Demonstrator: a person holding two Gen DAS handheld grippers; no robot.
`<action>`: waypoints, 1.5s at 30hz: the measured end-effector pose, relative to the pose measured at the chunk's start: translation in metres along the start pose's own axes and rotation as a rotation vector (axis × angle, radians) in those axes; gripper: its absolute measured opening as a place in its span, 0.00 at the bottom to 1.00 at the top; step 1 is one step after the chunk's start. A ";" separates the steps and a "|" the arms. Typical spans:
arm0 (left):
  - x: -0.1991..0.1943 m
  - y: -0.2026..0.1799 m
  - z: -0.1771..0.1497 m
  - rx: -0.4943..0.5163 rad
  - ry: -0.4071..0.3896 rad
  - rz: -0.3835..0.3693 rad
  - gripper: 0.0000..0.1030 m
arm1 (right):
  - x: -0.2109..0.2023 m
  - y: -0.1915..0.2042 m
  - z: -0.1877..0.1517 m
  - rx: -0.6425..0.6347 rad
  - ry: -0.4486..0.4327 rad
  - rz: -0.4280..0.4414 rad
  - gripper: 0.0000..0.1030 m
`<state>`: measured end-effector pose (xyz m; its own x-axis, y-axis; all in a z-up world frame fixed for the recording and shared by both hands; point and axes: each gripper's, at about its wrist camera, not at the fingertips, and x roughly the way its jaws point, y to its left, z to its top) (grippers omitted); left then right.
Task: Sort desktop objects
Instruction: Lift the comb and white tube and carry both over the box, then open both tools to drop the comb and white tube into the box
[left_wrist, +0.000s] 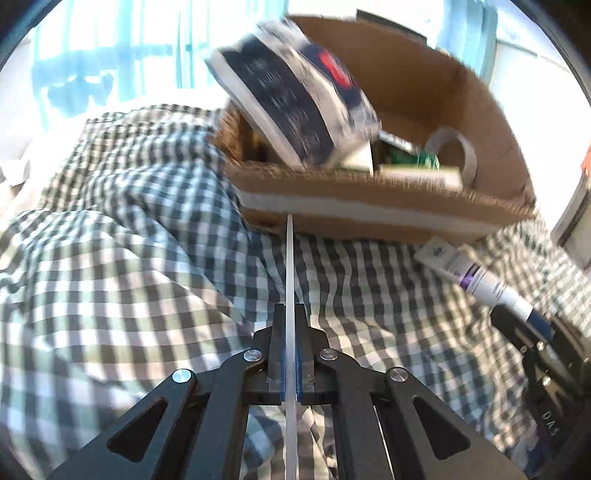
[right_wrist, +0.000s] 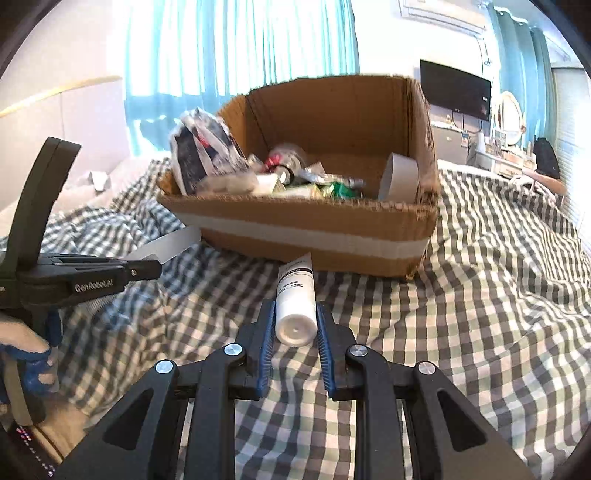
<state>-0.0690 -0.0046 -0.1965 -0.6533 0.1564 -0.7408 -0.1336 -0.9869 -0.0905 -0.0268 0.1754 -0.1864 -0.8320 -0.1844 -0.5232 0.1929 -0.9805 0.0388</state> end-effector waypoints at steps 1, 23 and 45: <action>-0.006 0.002 0.004 -0.010 -0.014 0.000 0.02 | -0.005 0.001 0.002 0.000 -0.013 0.005 0.20; -0.089 -0.018 0.092 0.071 -0.400 -0.036 0.02 | -0.041 0.000 0.083 -0.025 -0.229 0.002 0.20; 0.023 -0.049 0.147 0.147 -0.353 -0.025 0.11 | 0.067 -0.046 0.128 0.063 -0.139 -0.082 0.21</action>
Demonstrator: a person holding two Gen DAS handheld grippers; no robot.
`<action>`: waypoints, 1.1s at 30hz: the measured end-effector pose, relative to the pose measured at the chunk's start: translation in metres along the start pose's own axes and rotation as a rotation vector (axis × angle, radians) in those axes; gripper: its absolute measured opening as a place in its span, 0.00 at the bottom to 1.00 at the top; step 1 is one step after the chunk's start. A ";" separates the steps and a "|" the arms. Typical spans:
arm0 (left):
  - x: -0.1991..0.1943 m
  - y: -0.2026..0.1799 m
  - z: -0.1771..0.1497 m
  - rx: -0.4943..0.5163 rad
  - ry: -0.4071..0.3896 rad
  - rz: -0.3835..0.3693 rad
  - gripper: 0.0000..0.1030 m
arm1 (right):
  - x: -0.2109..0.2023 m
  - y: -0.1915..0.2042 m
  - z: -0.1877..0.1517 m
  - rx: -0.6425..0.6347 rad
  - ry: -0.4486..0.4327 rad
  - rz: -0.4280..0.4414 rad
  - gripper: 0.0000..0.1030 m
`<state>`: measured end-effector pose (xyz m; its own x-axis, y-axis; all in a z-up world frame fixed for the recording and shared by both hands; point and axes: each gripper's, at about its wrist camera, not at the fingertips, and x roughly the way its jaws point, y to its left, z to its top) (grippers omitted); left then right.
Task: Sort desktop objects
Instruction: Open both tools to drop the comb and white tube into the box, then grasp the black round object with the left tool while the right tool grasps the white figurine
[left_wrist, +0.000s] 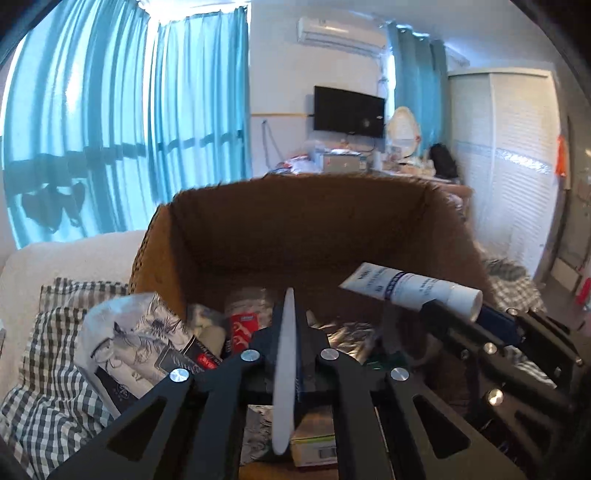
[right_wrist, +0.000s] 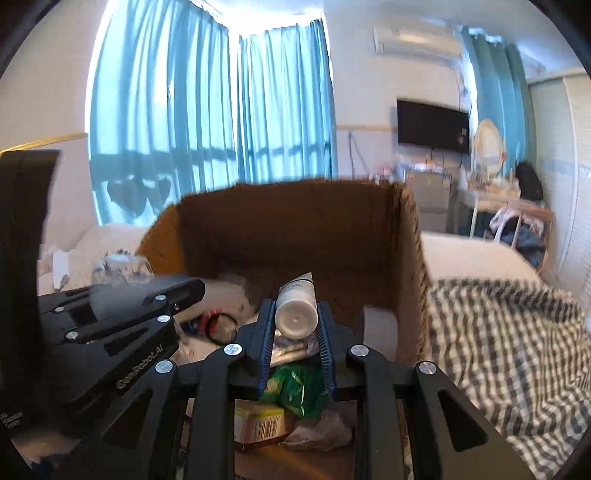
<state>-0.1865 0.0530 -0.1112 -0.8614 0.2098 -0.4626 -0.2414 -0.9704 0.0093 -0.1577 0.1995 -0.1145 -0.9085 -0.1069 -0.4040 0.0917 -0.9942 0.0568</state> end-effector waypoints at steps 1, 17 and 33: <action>0.000 0.002 -0.002 -0.008 -0.002 -0.001 0.23 | -0.002 0.000 -0.001 0.001 -0.007 -0.012 0.28; -0.080 0.024 0.003 -0.053 -0.107 0.095 0.92 | -0.074 0.001 -0.003 0.012 -0.058 -0.016 0.48; -0.130 0.027 -0.069 0.035 0.037 0.176 0.97 | -0.122 0.033 -0.062 -0.039 0.057 0.053 0.55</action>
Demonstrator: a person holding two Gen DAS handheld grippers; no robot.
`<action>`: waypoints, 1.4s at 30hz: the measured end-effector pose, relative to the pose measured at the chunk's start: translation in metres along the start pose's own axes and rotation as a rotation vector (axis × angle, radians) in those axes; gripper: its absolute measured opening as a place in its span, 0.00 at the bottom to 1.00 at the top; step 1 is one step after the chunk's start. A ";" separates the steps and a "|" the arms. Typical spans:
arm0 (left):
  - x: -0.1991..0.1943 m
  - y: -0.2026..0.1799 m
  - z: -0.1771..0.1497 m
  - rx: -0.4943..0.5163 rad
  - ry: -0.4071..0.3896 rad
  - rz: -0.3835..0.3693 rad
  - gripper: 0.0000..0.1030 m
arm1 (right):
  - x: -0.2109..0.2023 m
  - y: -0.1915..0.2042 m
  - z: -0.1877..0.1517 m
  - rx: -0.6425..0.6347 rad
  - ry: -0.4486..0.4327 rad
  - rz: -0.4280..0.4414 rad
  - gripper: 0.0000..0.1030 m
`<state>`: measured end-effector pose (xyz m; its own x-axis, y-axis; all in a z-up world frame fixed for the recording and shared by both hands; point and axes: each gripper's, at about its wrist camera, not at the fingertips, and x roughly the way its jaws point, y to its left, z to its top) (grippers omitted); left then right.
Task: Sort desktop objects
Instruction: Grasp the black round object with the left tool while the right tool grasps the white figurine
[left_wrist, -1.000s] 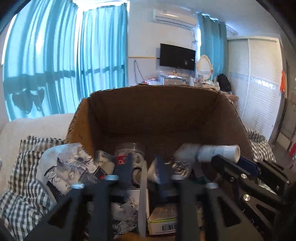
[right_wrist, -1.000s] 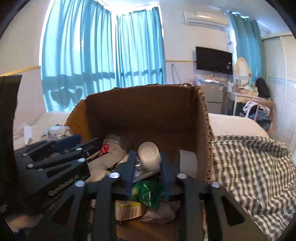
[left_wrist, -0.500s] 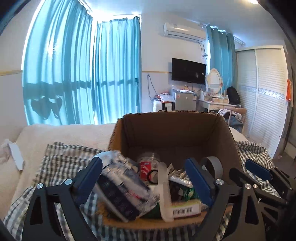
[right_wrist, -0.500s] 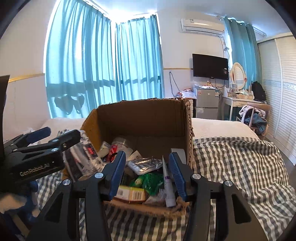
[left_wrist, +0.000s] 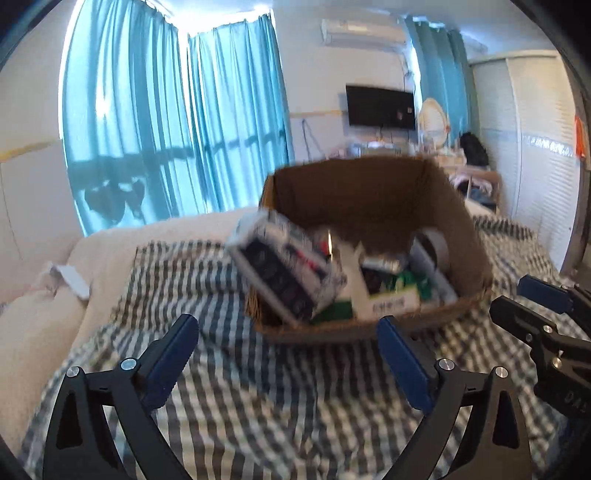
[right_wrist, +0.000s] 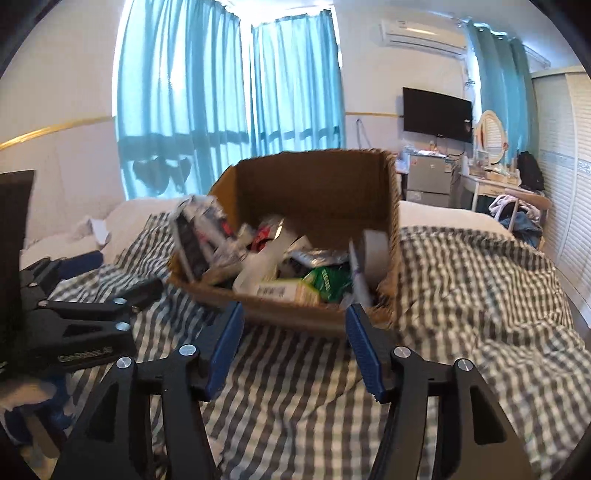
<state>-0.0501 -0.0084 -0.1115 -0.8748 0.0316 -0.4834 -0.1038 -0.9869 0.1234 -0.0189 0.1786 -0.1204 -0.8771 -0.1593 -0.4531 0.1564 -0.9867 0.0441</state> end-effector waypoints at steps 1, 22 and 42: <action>0.001 0.000 -0.004 0.002 0.015 -0.001 0.97 | -0.001 0.002 -0.004 -0.004 0.006 0.005 0.55; -0.010 0.002 -0.075 -0.036 0.273 -0.049 0.96 | 0.008 0.014 -0.065 0.046 0.116 0.067 0.55; -0.007 -0.018 -0.097 0.055 0.434 -0.082 0.97 | 0.017 0.019 -0.082 0.065 0.176 0.063 0.60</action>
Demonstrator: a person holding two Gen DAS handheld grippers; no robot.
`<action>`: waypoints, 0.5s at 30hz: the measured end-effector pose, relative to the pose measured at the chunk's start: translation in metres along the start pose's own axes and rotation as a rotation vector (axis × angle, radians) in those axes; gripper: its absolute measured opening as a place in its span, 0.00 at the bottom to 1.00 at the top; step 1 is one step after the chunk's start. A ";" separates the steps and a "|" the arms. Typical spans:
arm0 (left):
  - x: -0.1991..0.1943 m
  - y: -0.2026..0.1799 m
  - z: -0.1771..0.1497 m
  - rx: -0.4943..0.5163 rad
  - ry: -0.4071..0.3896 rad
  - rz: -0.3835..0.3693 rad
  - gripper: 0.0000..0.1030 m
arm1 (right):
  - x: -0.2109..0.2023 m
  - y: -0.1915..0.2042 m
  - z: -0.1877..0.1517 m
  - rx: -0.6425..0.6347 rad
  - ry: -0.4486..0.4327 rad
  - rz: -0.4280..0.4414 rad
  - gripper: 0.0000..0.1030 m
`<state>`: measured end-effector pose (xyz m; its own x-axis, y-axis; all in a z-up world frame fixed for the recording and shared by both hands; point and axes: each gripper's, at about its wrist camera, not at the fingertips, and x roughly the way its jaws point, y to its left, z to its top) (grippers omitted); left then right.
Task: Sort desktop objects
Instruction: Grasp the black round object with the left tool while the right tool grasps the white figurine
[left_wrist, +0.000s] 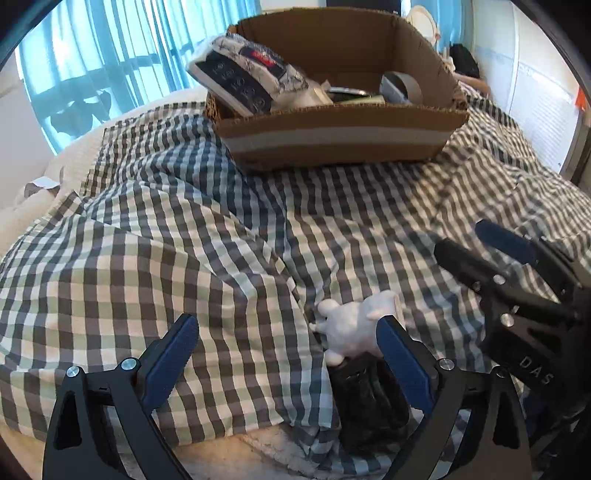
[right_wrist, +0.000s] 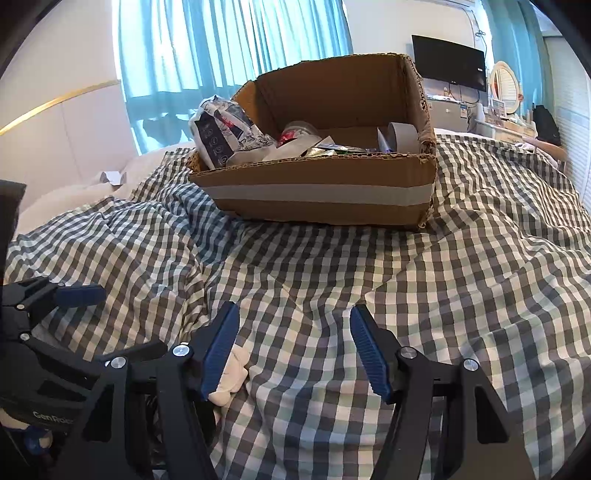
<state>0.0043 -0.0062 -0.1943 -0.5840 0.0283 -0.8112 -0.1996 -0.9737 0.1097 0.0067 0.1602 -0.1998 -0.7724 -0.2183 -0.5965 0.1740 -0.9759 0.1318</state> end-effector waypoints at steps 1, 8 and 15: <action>0.002 0.000 -0.001 0.003 0.009 0.001 0.97 | 0.000 0.001 0.000 -0.004 0.000 0.000 0.60; 0.010 -0.004 -0.003 0.021 0.044 0.014 0.94 | 0.000 0.001 0.000 -0.002 -0.001 0.002 0.60; 0.014 -0.011 -0.003 0.054 0.110 -0.001 0.93 | 0.003 0.003 -0.003 -0.015 0.030 0.026 0.60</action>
<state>0.0005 0.0046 -0.2088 -0.4950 0.0012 -0.8689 -0.2439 -0.9600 0.1376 0.0066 0.1562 -0.2035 -0.7488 -0.2429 -0.6167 0.2031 -0.9697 0.1354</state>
